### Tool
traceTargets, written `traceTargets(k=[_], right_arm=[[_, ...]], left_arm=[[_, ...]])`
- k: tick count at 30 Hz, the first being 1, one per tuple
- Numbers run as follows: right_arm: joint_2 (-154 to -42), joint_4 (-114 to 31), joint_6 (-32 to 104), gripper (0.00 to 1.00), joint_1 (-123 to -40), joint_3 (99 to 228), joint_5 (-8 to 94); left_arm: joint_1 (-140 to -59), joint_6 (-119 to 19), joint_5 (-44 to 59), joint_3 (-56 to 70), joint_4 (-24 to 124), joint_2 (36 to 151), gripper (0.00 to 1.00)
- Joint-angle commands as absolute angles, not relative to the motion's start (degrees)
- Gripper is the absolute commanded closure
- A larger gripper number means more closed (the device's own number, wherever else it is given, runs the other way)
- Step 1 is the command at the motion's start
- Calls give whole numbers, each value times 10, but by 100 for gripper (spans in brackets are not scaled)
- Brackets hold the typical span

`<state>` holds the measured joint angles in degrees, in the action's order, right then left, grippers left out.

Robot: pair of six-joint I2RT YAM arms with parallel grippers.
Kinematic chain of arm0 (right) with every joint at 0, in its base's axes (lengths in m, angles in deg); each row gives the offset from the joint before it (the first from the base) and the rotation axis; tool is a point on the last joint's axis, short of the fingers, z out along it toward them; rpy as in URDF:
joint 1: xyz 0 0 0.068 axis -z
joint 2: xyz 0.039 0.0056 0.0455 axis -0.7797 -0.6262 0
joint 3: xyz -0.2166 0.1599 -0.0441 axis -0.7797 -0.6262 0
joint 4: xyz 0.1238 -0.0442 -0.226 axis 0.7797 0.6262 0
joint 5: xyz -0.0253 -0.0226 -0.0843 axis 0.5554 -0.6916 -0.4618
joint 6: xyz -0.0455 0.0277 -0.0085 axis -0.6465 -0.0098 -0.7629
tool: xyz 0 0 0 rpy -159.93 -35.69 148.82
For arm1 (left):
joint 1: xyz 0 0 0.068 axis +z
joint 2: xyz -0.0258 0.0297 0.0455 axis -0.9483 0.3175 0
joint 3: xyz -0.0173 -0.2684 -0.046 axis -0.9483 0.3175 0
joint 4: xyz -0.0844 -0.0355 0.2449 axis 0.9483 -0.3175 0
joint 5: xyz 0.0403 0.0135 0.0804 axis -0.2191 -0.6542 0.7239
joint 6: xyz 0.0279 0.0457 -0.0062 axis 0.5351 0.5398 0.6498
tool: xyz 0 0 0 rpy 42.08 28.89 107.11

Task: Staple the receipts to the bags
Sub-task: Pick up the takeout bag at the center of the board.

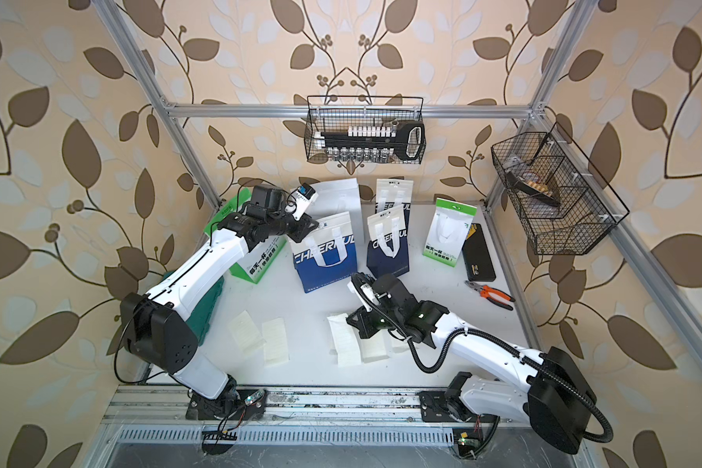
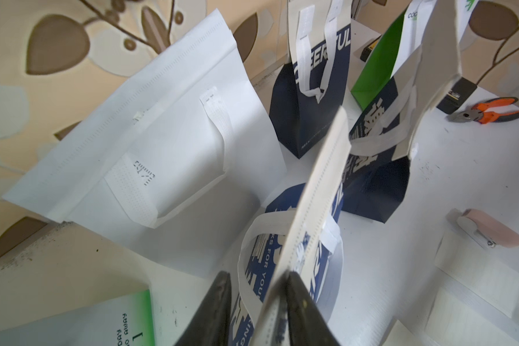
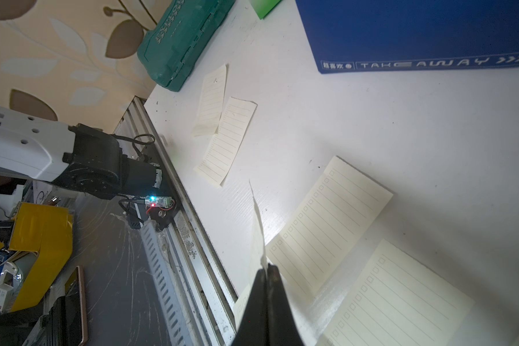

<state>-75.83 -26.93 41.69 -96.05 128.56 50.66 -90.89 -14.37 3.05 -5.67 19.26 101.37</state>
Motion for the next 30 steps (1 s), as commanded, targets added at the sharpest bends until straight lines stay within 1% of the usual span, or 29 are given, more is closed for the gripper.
traceTargets(k=[1,7,10,12,16,21,27,30], right_arm=[[-744,-255,399,100,-954,1322,518],[-738,-229,378,100,-934,1361,516],[-731,-221,371,100,-919,1376,521],[-729,-212,363,100,-904,1389,520],[-736,-207,348,100,-888,1407,533],[-745,-202,331,100,-848,1421,580],[-742,-191,315,100,-845,1430,599],[-736,-192,315,100,-846,1422,603]], left_arm=[[-910,-157,-1,-28,187,967,72],[-913,-155,3,12,193,931,86],[-914,-154,7,31,199,895,93],[-915,-154,4,47,204,877,100],[-919,-150,-9,70,210,854,100],[-930,-121,-59,75,191,831,100],[-944,-101,-83,63,170,817,100],[-949,-98,-85,76,179,820,100]])
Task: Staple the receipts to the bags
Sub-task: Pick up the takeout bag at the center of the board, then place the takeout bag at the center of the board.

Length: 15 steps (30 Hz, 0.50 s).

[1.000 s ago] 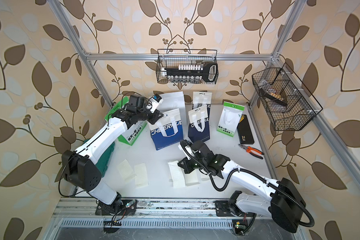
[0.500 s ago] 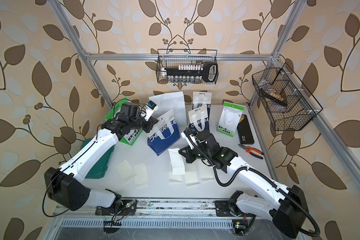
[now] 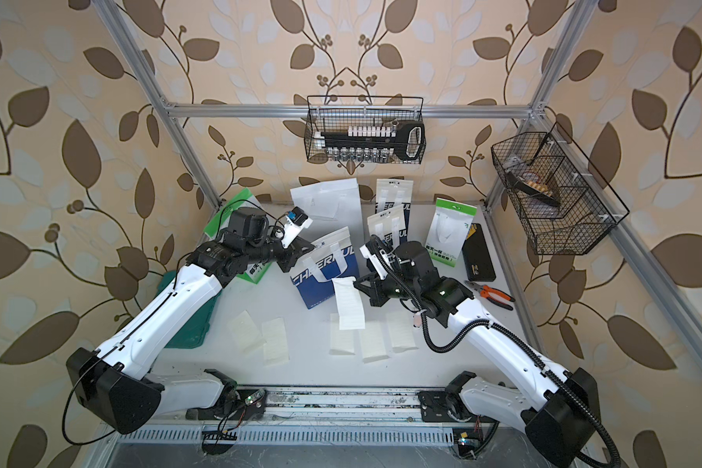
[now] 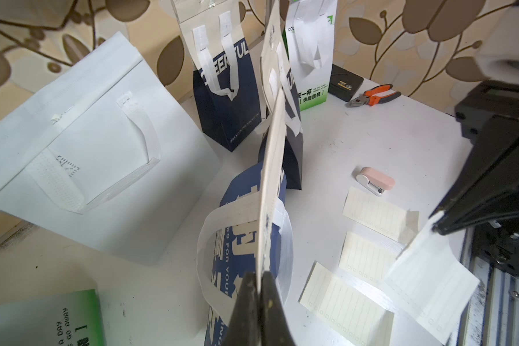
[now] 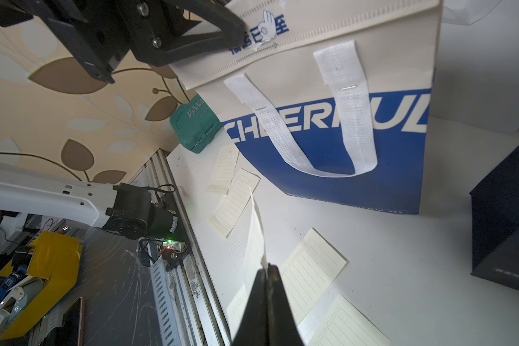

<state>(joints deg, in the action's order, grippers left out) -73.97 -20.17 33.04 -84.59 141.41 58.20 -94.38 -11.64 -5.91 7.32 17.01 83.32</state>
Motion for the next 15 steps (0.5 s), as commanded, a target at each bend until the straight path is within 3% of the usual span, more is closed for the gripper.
traceTargets(k=[1,12,15], right_arm=[[-734,-192,315,100,-846,1418,604],[-737,-203,313,100,-843,1409,610],[-758,-211,311,100,-838,1418,613]], left_arm=[[-949,-99,-90,81,183,822,100],[-973,-102,-82,89,151,842,100],[-973,-111,-81,87,154,840,74]])
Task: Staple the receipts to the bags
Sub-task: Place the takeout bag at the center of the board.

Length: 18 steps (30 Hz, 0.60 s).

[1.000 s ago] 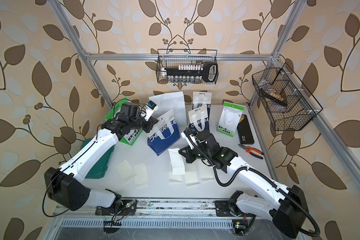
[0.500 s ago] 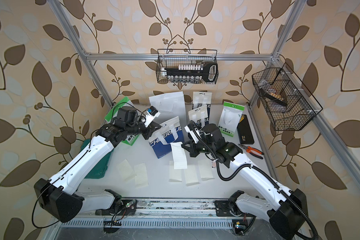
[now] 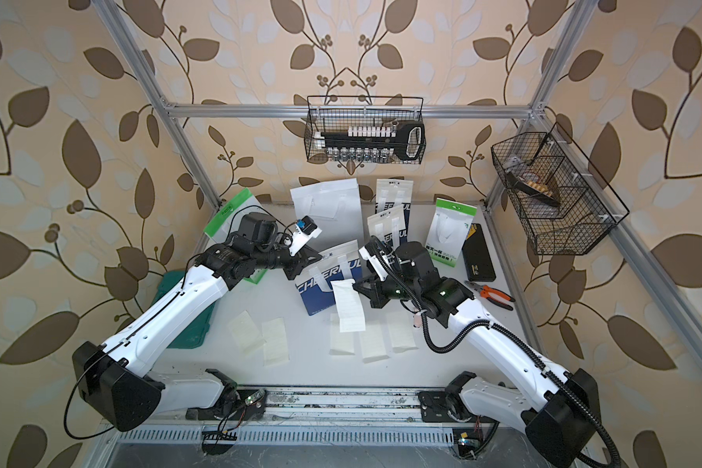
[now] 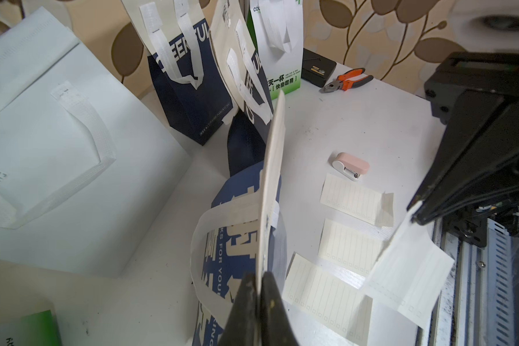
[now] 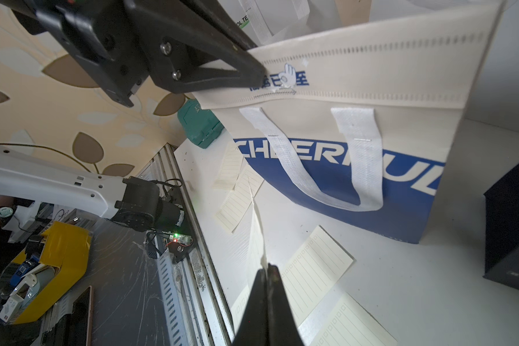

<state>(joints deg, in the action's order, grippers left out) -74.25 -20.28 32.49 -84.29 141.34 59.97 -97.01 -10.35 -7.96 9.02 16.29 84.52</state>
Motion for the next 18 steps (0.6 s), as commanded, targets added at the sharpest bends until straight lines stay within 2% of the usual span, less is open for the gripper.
traceTargets(k=[1,4,18], right_arm=[[-766,-215,311,100,-836,1422,613],[-796,-220,301,100,-831,1445,629],[-894,-211,264,100,-814,1564,700]], left_arm=[[-973,-113,-83,83,152,840,68],[-973,-121,-87,74,146,840,60],[-972,-116,-88,66,144,839,54]])
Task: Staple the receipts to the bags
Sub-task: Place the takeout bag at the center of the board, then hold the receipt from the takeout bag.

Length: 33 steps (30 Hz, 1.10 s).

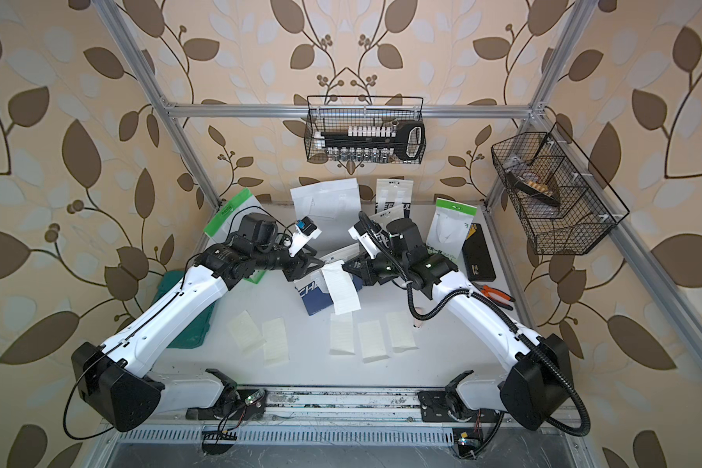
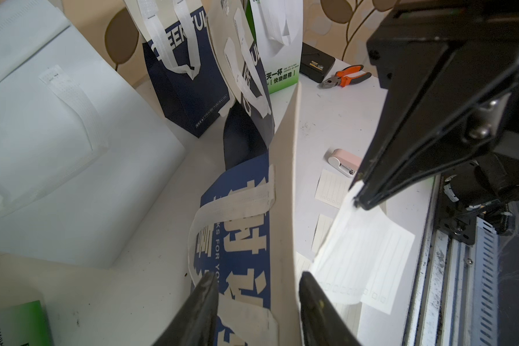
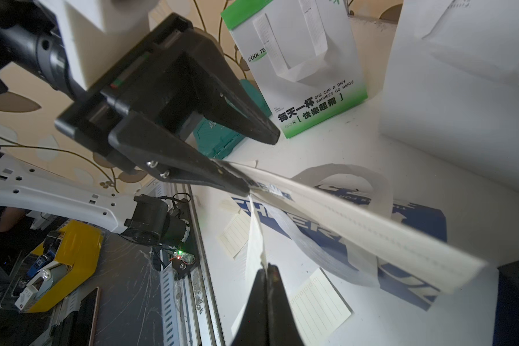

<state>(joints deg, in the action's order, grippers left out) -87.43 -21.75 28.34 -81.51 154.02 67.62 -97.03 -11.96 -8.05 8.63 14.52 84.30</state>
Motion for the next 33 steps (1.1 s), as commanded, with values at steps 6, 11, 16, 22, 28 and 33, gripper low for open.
traceTargets(k=[6,11,16,22,28,33], right_arm=[[-923,-218,263,100,-815,1586,712],[-921,-271,288,100,-814,1574,718],[-924,-326,300,100,-813,1559,736],[-952,-355,297,100,-803,1564,770],[-972,-344,286,100,-801,1583,773],[-978,-361,295,100,-799,1580,774]], left_arm=[[-972,-117,-90,73,149,842,53],[-972,-116,-88,70,148,841,52],[-972,-113,-88,75,150,843,54],[-972,-112,-87,73,149,848,57],[-972,-109,-84,71,146,853,61],[-972,-108,-82,69,143,858,65]])
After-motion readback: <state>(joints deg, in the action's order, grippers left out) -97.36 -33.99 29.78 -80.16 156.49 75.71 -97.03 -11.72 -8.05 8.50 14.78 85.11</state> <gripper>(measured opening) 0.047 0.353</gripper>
